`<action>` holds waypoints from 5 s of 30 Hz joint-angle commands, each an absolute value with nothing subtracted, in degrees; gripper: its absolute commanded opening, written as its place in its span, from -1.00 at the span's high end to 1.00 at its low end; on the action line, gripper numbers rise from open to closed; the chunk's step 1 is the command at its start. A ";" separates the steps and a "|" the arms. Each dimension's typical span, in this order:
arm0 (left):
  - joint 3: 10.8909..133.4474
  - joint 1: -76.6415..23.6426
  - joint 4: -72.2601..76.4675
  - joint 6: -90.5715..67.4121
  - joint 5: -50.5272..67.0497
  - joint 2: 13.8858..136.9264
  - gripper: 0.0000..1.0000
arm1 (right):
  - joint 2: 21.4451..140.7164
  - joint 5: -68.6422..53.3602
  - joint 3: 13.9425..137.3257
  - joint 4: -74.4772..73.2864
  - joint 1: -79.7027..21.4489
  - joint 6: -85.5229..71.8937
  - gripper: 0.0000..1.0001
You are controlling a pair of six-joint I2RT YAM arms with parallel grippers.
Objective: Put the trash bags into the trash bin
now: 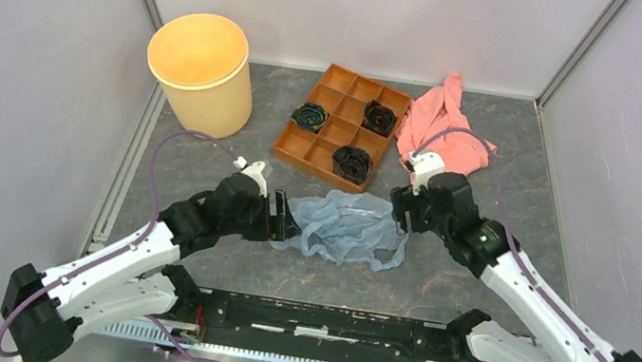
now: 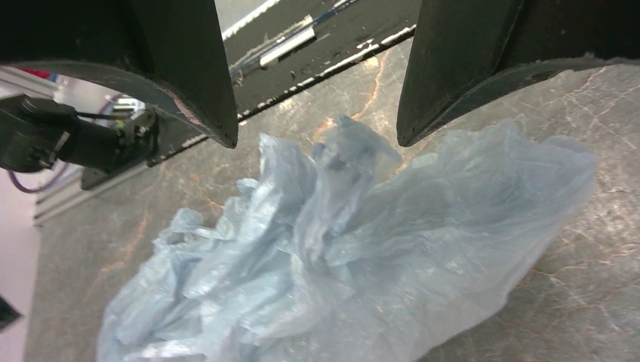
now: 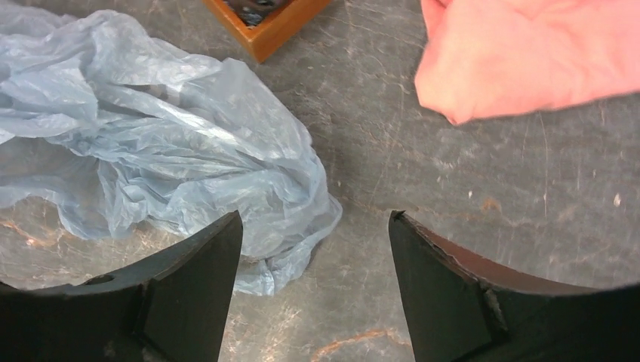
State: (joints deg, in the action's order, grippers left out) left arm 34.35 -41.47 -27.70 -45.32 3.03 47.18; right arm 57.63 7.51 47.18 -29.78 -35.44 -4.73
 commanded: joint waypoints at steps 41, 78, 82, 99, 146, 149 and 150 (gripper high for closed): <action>33.15 -45.18 -19.20 -48.97 -3.09 50.39 0.95 | 69.31 35.37 30.10 -29.72 -42.07 -58.42 1.00; 85.06 -41.26 -33.83 -36.13 1.48 55.44 0.96 | 51.61 -1.80 80.44 -20.57 -43.58 -0.52 0.99; 97.38 -41.31 -24.17 -35.31 6.14 55.24 0.96 | 48.94 -7.38 88.36 -11.51 -43.66 0.14 0.99; 57.13 -41.22 -28.37 -42.75 -11.25 39.46 0.96 | 41.75 -4.67 49.42 -3.45 -44.80 -5.76 0.99; 64.32 -41.22 -45.97 -42.06 -22.40 30.37 0.96 | 40.36 -8.94 45.52 -2.31 -44.85 -8.88 0.99; 80.73 -41.27 -42.95 -36.84 -14.54 41.15 0.96 | 47.33 -15.31 62.17 -3.91 -44.91 -6.68 0.99; 85.16 -41.23 -42.36 -35.78 -11.45 44.28 0.96 | 48.49 -17.69 66.25 -3.29 -44.94 -6.64 0.99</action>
